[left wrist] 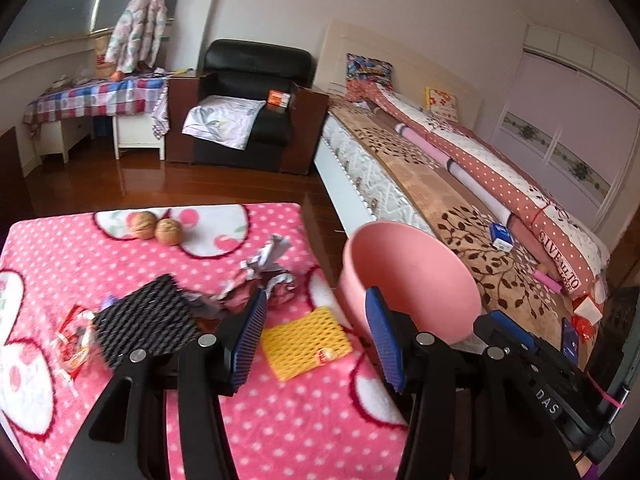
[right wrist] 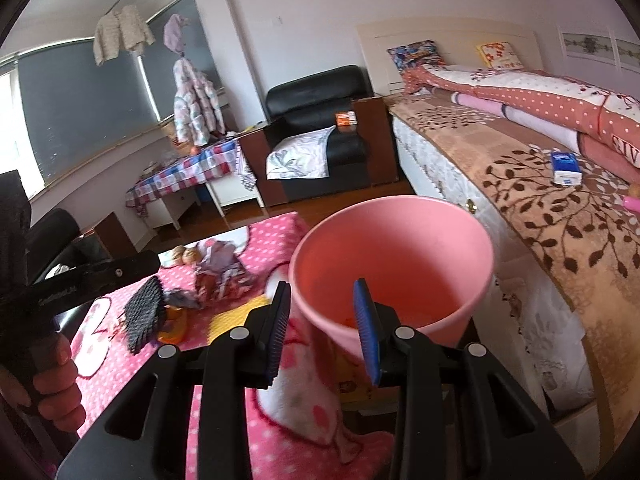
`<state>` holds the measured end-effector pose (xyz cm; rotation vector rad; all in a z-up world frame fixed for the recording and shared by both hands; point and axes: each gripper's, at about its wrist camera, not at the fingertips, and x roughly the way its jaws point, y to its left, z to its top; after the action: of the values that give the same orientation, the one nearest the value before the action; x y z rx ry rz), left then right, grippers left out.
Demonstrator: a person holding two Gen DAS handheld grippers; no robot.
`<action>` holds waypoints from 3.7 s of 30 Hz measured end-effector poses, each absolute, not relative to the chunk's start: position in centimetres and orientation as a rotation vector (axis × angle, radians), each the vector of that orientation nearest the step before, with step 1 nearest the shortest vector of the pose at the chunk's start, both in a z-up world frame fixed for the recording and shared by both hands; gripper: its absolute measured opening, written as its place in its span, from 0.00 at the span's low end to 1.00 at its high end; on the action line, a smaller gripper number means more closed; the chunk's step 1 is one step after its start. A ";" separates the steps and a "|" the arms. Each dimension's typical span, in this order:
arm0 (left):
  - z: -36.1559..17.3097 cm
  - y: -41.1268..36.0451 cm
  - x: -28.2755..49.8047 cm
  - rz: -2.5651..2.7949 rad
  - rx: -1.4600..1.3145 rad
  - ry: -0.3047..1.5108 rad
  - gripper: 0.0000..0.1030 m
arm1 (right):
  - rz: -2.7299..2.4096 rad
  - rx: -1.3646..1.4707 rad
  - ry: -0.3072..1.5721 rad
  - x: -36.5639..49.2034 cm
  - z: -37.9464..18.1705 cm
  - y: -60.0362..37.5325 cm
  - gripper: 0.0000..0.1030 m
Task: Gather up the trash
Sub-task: 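Move both open tools back over the tablecloth, then grasp the red snack packet with the left tool, then lower the right tool onto the crumpled foil wrapper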
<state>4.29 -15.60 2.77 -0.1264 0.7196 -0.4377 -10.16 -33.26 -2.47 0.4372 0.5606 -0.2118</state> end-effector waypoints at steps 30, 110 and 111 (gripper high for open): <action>-2.4 -0.7 0.8 -0.154 -0.143 0.758 0.49 | -0.056 0.447 0.650 -7.6 -5.1 -27.1 0.32; -3.7 8.4 1.7 -0.060 -0.394 0.746 0.10 | 0.033 0.559 0.695 1.9 -3.9 -24.0 0.19; -3.4 8.1 1.4 -0.064 -0.388 0.741 0.10 | 0.061 0.546 0.701 1.2 -3.6 -23.7 0.19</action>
<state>1.44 8.09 -3.44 -0.3885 0.7407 -0.0645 1.21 -23.70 -3.59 0.5457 0.7013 0.0612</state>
